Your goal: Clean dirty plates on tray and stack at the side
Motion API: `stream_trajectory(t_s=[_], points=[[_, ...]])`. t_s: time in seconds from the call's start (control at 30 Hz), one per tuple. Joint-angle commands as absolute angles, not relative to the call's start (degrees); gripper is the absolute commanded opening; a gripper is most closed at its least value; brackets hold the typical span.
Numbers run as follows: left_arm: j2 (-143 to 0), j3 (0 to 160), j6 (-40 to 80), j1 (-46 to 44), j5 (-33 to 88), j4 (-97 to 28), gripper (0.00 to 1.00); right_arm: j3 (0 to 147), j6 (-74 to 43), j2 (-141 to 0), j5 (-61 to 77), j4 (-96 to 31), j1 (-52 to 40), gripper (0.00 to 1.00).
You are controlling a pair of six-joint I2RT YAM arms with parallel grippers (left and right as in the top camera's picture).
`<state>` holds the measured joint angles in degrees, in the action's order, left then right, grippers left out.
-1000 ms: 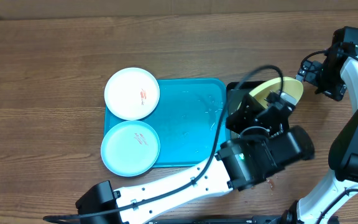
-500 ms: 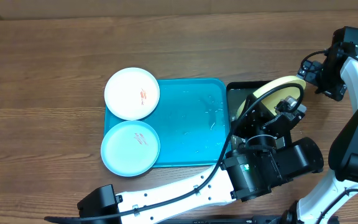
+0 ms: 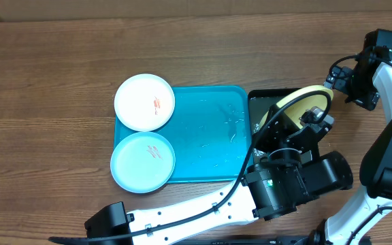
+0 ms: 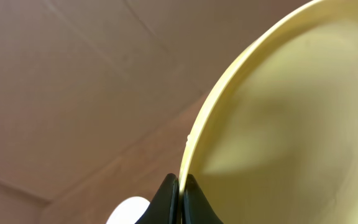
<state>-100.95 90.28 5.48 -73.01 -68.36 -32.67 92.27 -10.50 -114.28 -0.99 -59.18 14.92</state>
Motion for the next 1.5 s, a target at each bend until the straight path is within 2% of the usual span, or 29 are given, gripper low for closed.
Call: stream_trajectory(t_s=[0.0,0.1,0.2,0.43,0.53,0.93,1.47], points=[[-100.1,91.7,18.9,-71.2,-63.6,-36.8,0.04,93.0,-10.7,-112.9,-1.3,-58.9,15.0,1.00],[-100.1,91.7,29.6,-67.5,-49.6,-43.4,0.04,93.0,-10.7,-112.9,-1.3,-58.9,15.0,1.00],[-100.1,91.1,34.8,-61.8,-33.6,-46.5,0.04,93.0,-10.7,-112.9,-1.3,-58.9,15.0,1.00],[-100.1,90.8,35.2,-43.7,-2.5,-49.3,0.04,93.0,-10.7,-112.9,-1.3,-58.9,15.0,1.00],[-100.1,90.8,35.1,-35.9,5.3,-51.2,0.04,93.0,-10.7,-112.9,-1.3,-58.9,15.0,1.00],[-100.1,90.8,34.7,-10.7,5.8,-62.3,0.04,93.0,-10.7,-112.9,-1.3,-58.9,15.0,1.00],[-99.6,90.8,34.5,8.8,5.5,-64.9,0.04,93.0,-10.7,-112.9,-1.3,-58.9,15.0,1.00]])
